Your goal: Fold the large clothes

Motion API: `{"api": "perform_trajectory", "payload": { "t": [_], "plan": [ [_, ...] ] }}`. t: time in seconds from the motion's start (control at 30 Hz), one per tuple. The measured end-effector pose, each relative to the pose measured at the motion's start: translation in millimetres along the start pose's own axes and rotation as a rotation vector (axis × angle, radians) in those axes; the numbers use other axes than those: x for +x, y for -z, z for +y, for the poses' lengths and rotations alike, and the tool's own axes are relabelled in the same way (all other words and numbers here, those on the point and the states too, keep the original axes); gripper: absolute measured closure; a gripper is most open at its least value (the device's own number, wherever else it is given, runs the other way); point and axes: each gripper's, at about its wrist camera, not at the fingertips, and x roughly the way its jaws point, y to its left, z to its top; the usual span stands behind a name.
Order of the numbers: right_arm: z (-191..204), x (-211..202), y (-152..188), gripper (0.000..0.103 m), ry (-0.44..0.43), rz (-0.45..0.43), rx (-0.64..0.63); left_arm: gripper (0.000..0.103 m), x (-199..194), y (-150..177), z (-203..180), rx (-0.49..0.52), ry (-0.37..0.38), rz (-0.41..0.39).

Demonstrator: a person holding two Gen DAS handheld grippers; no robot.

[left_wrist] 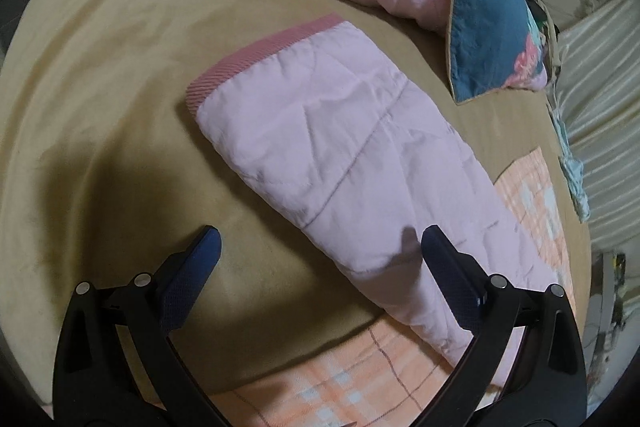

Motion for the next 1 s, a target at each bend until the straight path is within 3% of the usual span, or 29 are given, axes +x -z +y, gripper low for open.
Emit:
{"api": "perform_trajectory", "payload": {
  "t": [0.23, 0.33, 0.4, 0.43, 0.5, 0.6, 0.8, 1.0],
  "plan": [
    [-1.0, 4.9, 1.9, 0.004, 0.005, 0.002, 0.002, 0.009, 6.4, -13.5, -1.7, -0.022, 0.011, 0.001],
    [3.1, 3.9, 4.4, 0.004, 0.007, -0.007, -0.018, 0.012, 9.7, -22.5, -9.8, -0.002, 0.076, -0.019],
    [4.3, 4.1, 5.0, 0.004, 0.010, -0.009, -0.027, 0.037, 11.4, -26.8, -15.0, 0.016, 0.087, -0.033],
    [5.1, 4.9, 5.0, 0.004, 0.013, -0.011, -0.030, 0.044, 11.9, -28.7, -17.4, 0.029, 0.081, -0.043],
    [5.0, 5.4, 5.3, 0.004, 0.006, -0.007, -0.030, 0.076, 11.2, -31.5, -20.1, 0.038, 0.089, -0.055],
    [6.6, 4.8, 7.0, 0.005, 0.003, -0.009, -0.036, 0.088, -5.5, -36.8, -29.0, 0.078, 0.143, -0.101],
    [2.3, -10.4, 11.7, 0.005, 0.006, -0.032, -0.034, 0.093, -70.0, -32.4, -66.2, 0.214, 0.315, -0.213],
    [-19.1, -39.6, 21.1, 0.005, 0.033, -0.064, -0.011, 0.096, -137.9, -1.9, -98.6, 0.359, 0.484, -0.299]
  ]
}}
